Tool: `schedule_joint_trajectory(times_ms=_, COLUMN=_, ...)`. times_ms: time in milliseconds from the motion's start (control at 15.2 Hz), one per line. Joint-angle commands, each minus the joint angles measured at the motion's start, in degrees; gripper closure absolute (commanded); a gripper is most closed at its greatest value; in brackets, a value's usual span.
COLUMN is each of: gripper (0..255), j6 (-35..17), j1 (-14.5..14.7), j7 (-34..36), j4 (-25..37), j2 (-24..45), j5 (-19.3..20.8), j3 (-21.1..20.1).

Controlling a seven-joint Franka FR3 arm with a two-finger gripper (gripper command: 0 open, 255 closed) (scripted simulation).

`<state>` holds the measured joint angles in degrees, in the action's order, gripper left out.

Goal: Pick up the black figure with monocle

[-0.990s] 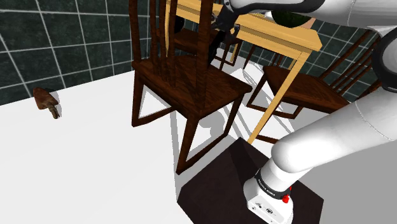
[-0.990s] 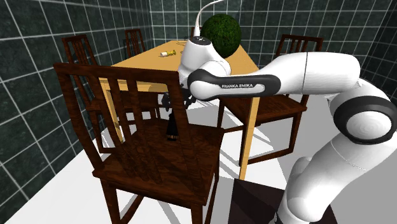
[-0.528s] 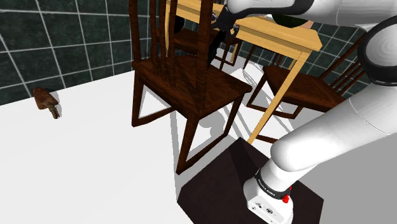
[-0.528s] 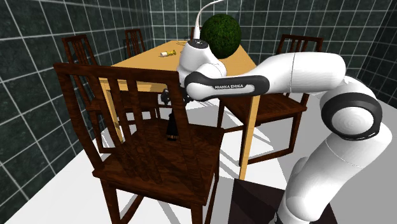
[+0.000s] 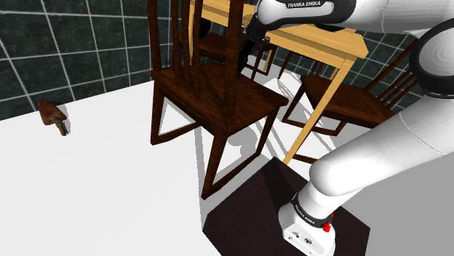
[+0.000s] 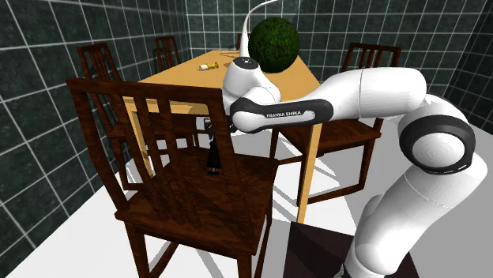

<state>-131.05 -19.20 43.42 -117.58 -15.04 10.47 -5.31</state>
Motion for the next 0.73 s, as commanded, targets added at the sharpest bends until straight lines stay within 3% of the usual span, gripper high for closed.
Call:
schedule_joint_trajectory(times_ms=0, gripper=255, j6=-0.1, j1=0.0, j7=0.0, j4=-0.1, j2=0.0, j5=0.0, j3=0.0)
schedule_joint_trajectory(times_ms=396, gripper=255, j6=0.0, j1=0.0, j7=0.1, j4=0.0, j2=0.1, j5=0.0, j3=0.0)
schedule_joint_trajectory(times_ms=660, gripper=255, j6=3.0, j1=0.1, j7=-0.6, j4=3.1, j2=0.2, j5=-0.4, j3=0.0)
